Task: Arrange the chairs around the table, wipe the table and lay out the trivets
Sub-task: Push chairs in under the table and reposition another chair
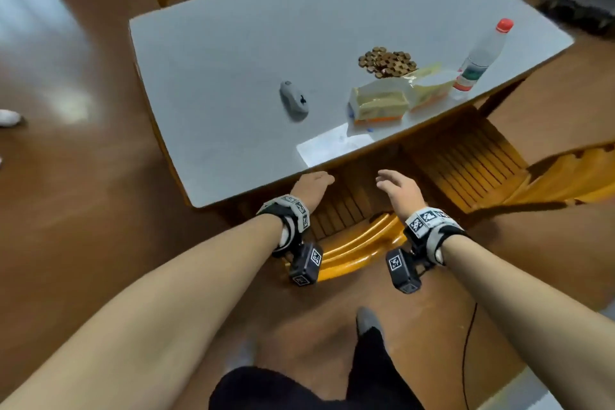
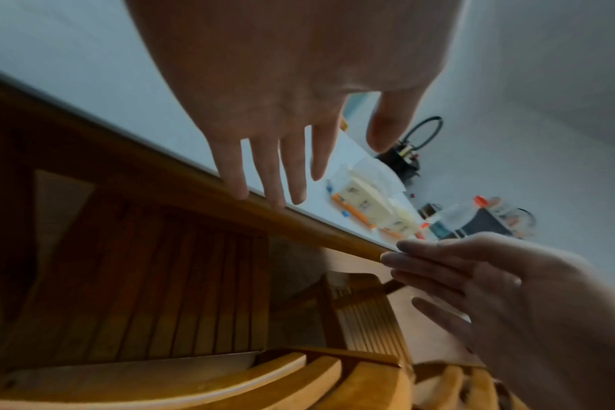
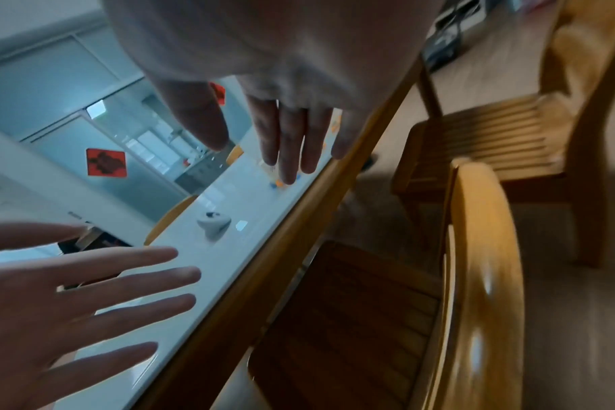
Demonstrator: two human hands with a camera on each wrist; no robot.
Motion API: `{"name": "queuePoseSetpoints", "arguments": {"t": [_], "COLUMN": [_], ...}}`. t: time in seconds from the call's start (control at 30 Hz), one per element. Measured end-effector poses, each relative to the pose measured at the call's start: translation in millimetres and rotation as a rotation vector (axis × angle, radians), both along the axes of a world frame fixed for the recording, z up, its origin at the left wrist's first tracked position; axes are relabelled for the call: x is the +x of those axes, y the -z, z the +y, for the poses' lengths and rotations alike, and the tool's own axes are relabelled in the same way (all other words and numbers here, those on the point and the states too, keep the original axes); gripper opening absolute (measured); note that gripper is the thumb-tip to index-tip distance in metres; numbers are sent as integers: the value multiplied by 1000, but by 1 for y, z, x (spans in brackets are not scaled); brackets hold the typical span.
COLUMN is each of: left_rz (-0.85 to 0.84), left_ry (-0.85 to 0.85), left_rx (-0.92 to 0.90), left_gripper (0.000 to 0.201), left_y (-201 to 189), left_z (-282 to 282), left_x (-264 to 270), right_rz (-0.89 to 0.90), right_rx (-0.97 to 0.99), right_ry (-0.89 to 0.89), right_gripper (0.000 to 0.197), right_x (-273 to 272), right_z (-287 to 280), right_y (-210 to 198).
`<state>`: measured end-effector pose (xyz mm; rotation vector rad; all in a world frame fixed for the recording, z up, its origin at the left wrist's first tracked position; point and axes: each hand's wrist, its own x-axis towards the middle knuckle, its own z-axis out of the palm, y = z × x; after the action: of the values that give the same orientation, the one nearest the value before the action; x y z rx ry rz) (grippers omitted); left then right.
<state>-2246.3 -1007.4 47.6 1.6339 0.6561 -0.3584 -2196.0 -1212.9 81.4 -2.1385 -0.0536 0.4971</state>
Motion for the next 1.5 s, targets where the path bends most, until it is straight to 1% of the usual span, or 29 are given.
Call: {"name": "queuePoseSetpoints", "arguments": {"t": [0.03,0.07,0.13,0.2,0.23,0.3,0.43,0.53,0.6,0.67,0.77,0.83,0.9,1.0,1.03,1.1,1.3,1.5], "left_rz": [22,49,96,126,146,206,392,468,475,443,388,401,418,390,369,337,312,296], "left_ry": [-63,-114,-171,-148,-133,-61,270,386,441,495,531,550,613,761,810,857,841,882], "left_rx": [9,33,90,135,153,219,439,453,501,594,707,788,869,965,992,1023,1045,1072], "left_gripper": [79,82,77,67,63,57,63,62,61,61,59,48,34,24,24,24,21,20], "left_y": [18,20,7,-10,-10,-8,10,26,35,40,46,47,45,39,36,27,9,11], "left_z": [-5,-13,-33,-53,-62,-76,-91,-97,-101,-104,-107,-109,-113,-114,-113,-109,-81,-47], "left_x": [0,-4,-12,-23,-29,-42,-72,-94,-102,-105,-106,-104,-102,-95,-94,-89,-70,-50], "right_rz": [24,43,60,64,63,52,91,-3,-35,-38,-25,-96,-251,-355,-371,-403,-495,-472], "right_rx": [-2,-6,-50,-135,-176,-237,-314,-408,-397,-363,-325,-391,-520,-618,-640,-648,-554,-558], "right_ry": [-38,-69,-136,-229,-283,-389,-492,-647,-722,-743,-824,-968,-1087,-1042,-1037,-1011,-964,-945], "right_gripper": [41,38,39,41,42,43,38,30,26,27,43,51,52,48,47,46,41,44], "right_x": [6,11,15,14,11,5,-7,-17,-21,-19,-13,-10,-5,6,8,11,28,50], "right_z": [-2,-4,-9,-15,-19,-27,-51,-63,-66,-68,-75,-81,-82,-82,-81,-80,-54,-19], "right_y": [11,21,36,46,50,60,92,109,110,112,116,117,121,124,123,122,111,114]}}
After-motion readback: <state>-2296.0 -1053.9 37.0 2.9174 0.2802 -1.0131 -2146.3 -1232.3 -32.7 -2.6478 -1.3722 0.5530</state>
